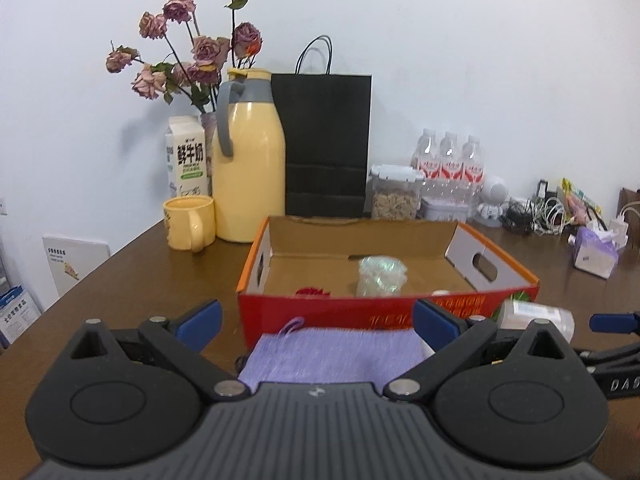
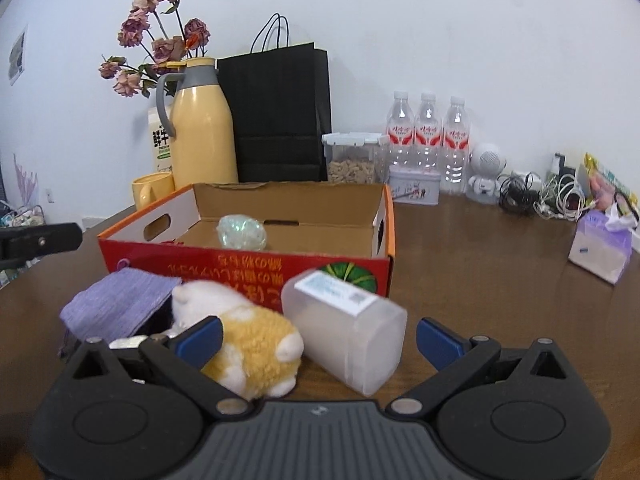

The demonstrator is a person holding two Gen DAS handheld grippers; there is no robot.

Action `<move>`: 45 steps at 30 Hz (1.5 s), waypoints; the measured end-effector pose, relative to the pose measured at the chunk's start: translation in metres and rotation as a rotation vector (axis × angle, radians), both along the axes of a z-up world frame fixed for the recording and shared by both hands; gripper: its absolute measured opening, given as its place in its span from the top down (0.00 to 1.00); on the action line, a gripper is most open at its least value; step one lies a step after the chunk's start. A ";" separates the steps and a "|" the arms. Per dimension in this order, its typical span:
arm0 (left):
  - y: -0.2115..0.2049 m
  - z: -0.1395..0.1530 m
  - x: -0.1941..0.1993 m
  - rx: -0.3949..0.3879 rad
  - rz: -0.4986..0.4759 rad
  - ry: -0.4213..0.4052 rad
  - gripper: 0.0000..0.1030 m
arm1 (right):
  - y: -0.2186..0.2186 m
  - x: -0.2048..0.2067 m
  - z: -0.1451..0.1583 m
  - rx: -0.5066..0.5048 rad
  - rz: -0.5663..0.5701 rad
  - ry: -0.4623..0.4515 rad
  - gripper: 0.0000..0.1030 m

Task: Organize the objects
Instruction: 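Move both tools back toward the purple pouch and white container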

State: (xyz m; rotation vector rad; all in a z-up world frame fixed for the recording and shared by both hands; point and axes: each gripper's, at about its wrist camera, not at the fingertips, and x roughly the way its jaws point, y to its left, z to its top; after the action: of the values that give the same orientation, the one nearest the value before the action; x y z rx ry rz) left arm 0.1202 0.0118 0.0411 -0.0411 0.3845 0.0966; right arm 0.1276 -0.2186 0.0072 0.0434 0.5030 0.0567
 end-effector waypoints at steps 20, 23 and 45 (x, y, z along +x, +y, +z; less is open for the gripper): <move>0.008 0.003 -0.025 -0.039 0.079 0.109 0.00 | 0.002 -0.036 0.014 -0.031 0.059 0.014 0.00; 0.005 0.004 -0.028 -0.031 0.069 0.112 0.00 | 0.000 -0.039 0.015 -0.028 0.061 0.012 0.00; 0.024 -0.001 -0.044 -0.037 0.043 0.079 0.00 | -0.032 0.000 0.002 -0.003 0.048 0.040 0.00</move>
State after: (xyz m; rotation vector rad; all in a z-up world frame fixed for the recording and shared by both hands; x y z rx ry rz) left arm 0.0766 0.0360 0.0404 -0.0827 0.4648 0.1338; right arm 0.1277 -0.2506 0.0094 0.0292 0.5439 0.1020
